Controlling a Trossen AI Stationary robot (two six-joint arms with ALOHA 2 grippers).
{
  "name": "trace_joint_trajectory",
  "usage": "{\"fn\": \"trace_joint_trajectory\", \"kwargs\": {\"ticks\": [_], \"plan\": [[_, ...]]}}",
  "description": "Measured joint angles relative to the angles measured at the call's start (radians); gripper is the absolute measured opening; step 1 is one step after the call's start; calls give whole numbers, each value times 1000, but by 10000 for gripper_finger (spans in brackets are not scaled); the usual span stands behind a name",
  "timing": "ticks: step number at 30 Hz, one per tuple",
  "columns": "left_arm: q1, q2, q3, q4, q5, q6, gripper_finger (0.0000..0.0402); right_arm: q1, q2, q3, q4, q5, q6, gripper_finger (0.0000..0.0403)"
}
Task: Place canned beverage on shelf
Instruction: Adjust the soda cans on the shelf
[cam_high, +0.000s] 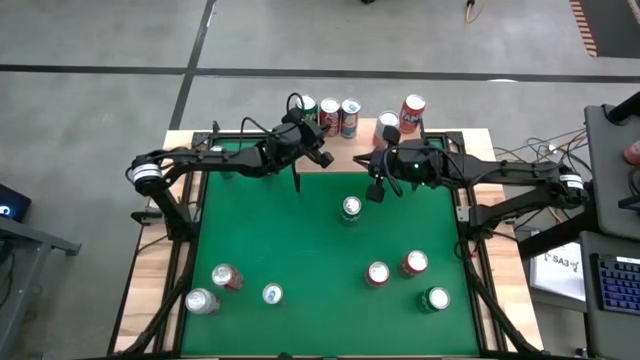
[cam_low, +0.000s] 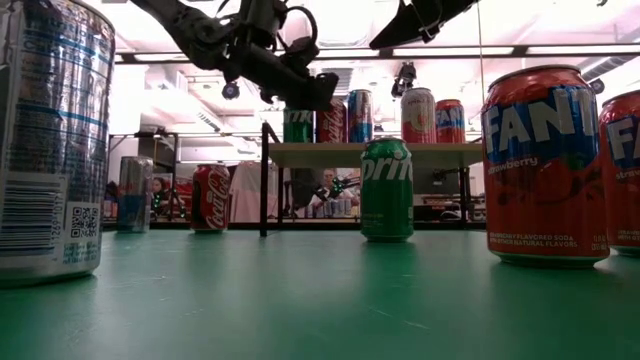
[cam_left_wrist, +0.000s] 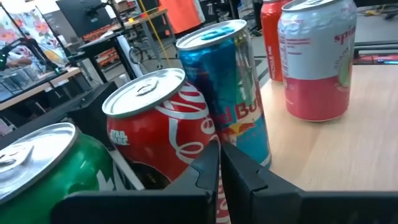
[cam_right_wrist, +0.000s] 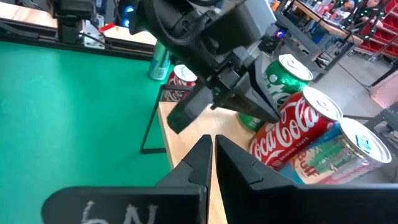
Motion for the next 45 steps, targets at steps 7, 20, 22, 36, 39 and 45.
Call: {"fn": "trace_joint_trajectory", "kwargs": {"ticks": [7,20,22,36,39,45], "plan": [[6,12,-1,35,-10,-9,0,-13,0,0,0,0,9,12],[29,19,-2,51,-13,-15,0,-19,0,-4,0,0,11,12],[32,19,-2,51,-12,-15,0,-22,0,-4,0,0,11,12],[48,19,-2,55,-12,-14,0,-23,0,-4,0,0,11,12],[49,19,-2,58,-12,-14,0,-23,0,-4,0,0,11,12],[50,19,-2,59,-12,-14,0,-23,0,-4,-1,0,11,12]]}}
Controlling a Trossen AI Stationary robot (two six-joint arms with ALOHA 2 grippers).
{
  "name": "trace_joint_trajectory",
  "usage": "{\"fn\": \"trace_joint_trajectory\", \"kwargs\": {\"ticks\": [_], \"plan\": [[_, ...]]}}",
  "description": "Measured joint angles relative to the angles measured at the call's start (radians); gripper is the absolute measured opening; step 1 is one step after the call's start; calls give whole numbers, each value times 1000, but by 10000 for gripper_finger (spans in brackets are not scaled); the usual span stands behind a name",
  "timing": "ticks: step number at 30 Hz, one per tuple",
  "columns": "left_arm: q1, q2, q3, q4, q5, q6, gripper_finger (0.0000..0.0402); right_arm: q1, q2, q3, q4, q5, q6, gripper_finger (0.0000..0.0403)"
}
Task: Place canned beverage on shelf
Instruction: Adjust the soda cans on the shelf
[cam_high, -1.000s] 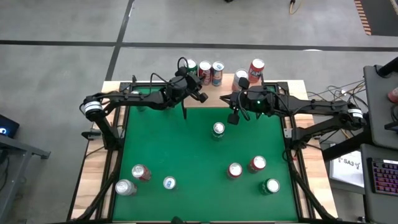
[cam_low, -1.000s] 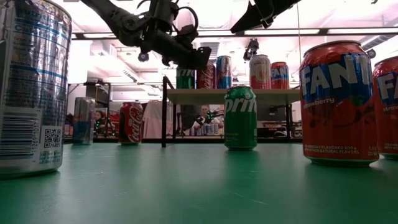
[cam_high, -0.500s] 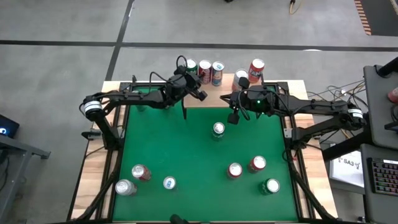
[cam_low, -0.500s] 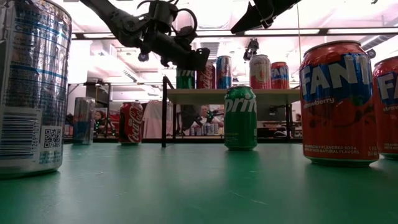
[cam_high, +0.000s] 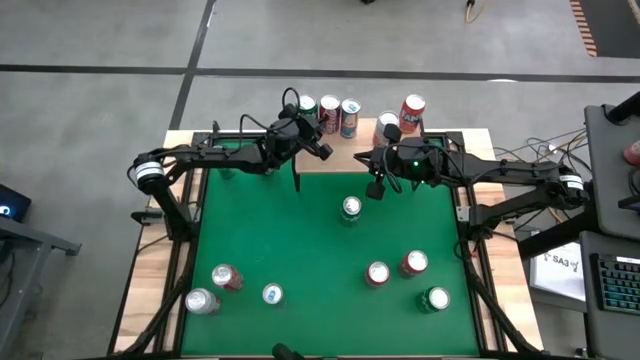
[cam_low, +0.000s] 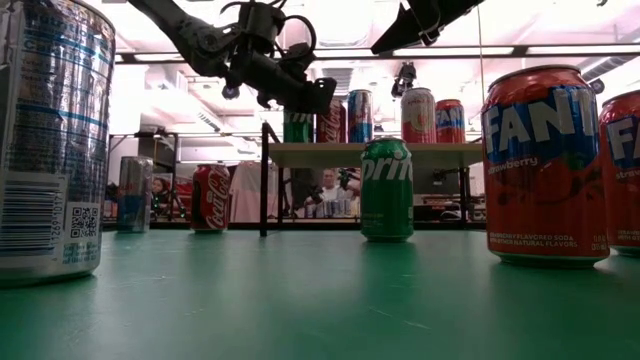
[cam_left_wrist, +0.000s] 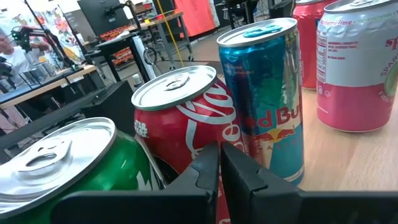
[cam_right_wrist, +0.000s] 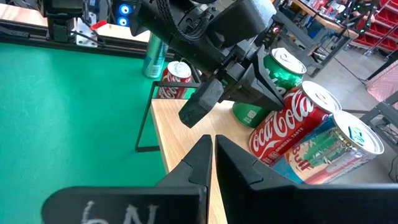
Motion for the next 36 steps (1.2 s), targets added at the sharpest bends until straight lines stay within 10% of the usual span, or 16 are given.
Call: {"fn": "trace_joint_trajectory", "kwargs": {"ticks": [14,36], "plan": [[-107,-137,-22,-184,0,24,0,0,0,-6,-3,0,2,12],[-198,-928,-502,-338,61,100,0,0,0,-8,-50,0,307,12]]}}
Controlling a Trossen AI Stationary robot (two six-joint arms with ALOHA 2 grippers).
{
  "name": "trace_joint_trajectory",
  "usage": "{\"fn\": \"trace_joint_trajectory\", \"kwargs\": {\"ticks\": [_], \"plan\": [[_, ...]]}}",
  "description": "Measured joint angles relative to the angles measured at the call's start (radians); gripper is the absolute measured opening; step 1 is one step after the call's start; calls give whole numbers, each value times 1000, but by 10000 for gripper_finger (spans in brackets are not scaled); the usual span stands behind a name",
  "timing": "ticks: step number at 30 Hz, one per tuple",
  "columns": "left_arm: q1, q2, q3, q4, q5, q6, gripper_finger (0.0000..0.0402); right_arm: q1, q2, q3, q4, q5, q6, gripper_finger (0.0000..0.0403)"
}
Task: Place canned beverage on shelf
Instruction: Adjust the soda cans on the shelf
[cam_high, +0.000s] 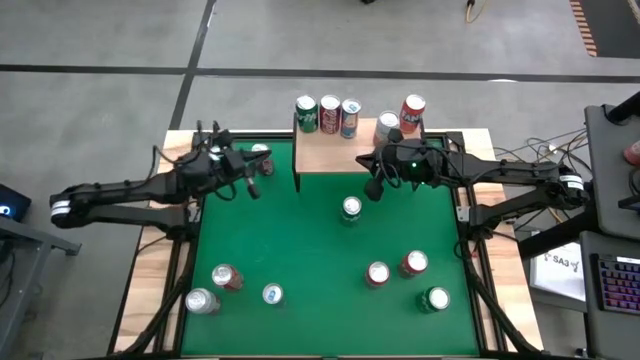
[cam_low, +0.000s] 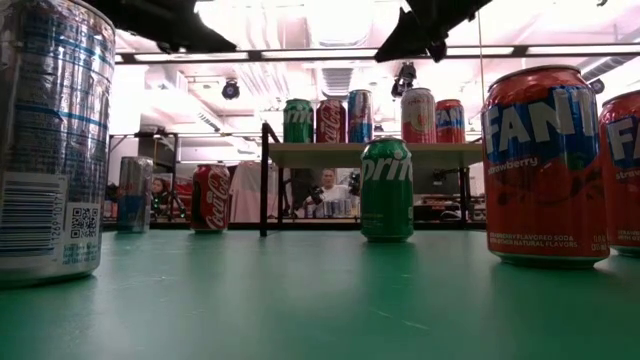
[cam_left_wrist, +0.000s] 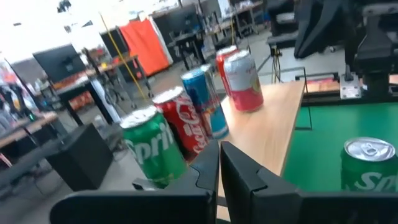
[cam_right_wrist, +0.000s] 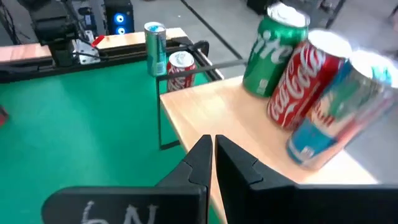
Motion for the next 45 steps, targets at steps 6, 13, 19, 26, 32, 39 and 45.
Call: {"fn": "trace_joint_trajectory", "kwargs": {"ticks": [6,13,19,26,32,39,45], "plan": [[0,-86,-61,1,0,89,0,0,0,0,-104,2,188,12],[0,-116,-143,41,0,93,0,-18,0,7,2,61,249,12],[0,-117,-152,62,-18,195,0,-56,39,95,2,64,243,12],[2,-117,-104,92,-19,400,0,-110,180,247,-43,144,205,12],[2,-122,-113,92,-25,449,0,-142,300,410,-170,176,199,12],[3,-127,-114,89,-28,458,0,-144,406,537,-295,199,212,12],[3,-127,-115,87,-28,463,0,-145,450,563,-379,300,252,12]]}}
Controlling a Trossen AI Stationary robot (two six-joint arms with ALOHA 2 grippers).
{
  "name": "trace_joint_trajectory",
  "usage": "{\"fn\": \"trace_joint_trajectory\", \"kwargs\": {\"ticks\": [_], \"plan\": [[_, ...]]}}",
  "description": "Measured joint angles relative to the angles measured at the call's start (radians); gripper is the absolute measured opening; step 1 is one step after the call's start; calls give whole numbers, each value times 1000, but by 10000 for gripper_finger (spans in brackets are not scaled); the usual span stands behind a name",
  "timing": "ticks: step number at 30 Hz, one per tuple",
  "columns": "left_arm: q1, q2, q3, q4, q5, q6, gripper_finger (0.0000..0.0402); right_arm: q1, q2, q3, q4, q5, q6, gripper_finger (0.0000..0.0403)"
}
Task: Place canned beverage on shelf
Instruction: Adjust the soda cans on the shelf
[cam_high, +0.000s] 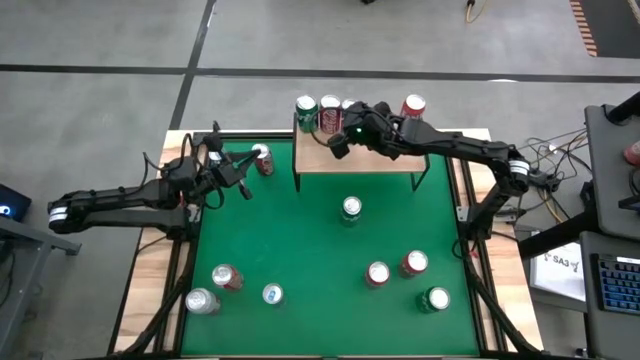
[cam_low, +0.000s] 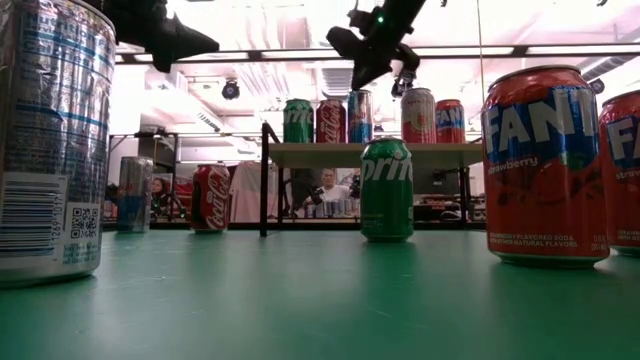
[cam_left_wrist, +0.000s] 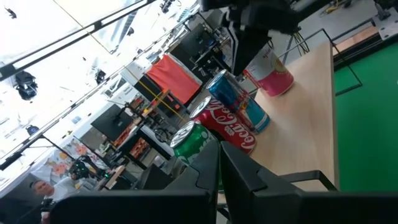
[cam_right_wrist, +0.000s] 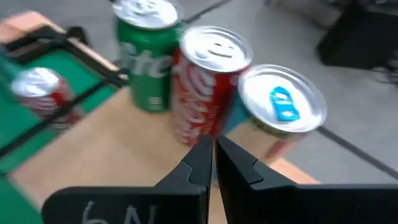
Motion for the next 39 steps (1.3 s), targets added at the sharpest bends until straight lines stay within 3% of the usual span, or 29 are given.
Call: {"fn": "trace_joint_trajectory", "kwargs": {"ticks": [3,21,27,39], "plan": [[1,0,0,0,0,1,0,-5,10,0,-13,52,2,12],[4,1,0,8,-1,0,0,-65,15,-2,-16,48,-2,12],[4,1,0,8,-1,0,0,-62,11,-2,-20,-29,13,12],[4,5,0,9,-1,3,0,-95,50,-3,3,-29,-11,12]]}}
